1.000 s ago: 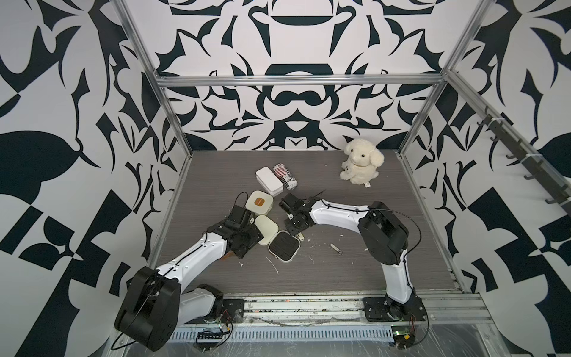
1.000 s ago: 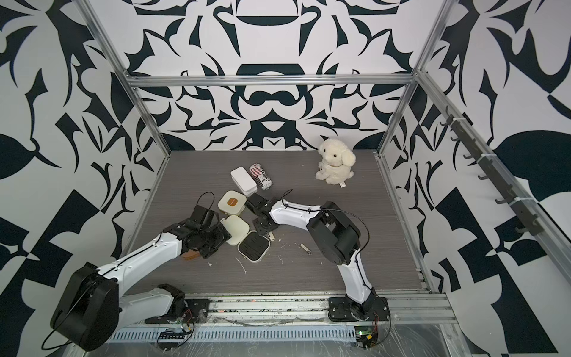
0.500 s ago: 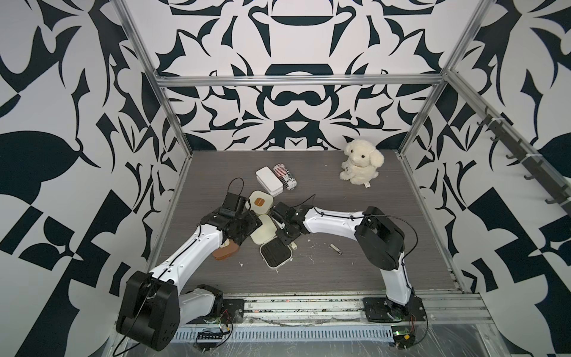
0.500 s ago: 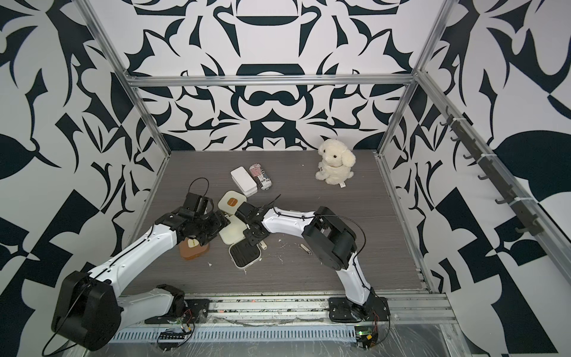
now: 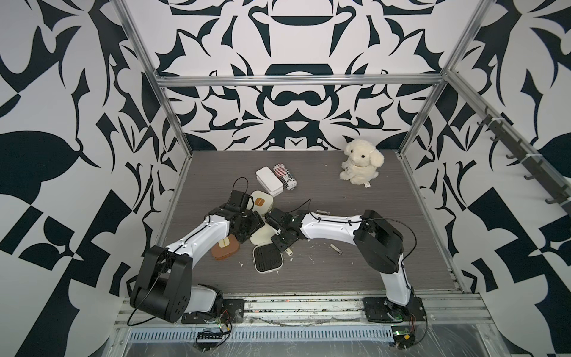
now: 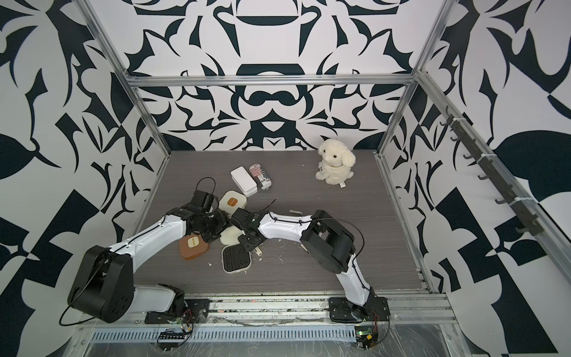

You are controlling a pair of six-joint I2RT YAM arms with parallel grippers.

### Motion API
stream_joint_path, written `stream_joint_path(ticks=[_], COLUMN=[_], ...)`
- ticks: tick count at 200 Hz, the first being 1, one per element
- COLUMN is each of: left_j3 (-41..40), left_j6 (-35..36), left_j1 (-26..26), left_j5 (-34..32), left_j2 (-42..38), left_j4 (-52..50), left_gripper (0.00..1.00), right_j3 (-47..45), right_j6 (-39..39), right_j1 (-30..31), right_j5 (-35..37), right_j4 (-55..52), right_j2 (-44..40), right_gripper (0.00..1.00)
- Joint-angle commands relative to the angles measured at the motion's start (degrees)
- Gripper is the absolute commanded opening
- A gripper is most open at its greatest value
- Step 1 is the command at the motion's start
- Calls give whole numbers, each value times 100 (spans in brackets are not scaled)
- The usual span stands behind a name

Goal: Organize nail clipper sets
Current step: Adjust the storage box at the center of the board, then place the nail clipper in the storage box.

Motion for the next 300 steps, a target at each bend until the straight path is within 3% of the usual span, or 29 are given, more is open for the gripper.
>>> stream_joint_path(ticks=[1, 52, 136, 174, 197, 237, 270, 300], left_j3=[-374, -944, -1029, -632, -334, 460, 854, 597], left_j6=[-158, -427, -1146, -856, -492, 145, 364, 308], left_j1=[10, -94, -1040, -982, -522, -42, -34, -8], left_j5=[212, 276, 341, -148, -28, 607, 947, 1059], left_j2=[-275, -985, -827, -1088, -1162, -149, 712, 1112], left_j4=[109, -25, 413, -386, -596, -373, 24, 464], left_gripper=[75, 77, 78, 77, 70, 57, 55, 55], right_j3=[-139, -821, -953, -928, -1158, -1131, -1116, -1258], right_j6=[273, 580, 520, 393, 332, 337, 509, 687], right_j1=[-45, -352, -657, -657, -638, -324, -98, -40], right_j5=[0, -5, 169, 61, -176, -187, -32, 80], right_j4=[70, 230, 60, 78, 426, 579, 640, 754], right_j2=[-379, -1001, -1780, -1932, -2089, -2078, -1932, -1985], right_gripper=[6, 7, 6, 7, 6, 7, 6, 5])
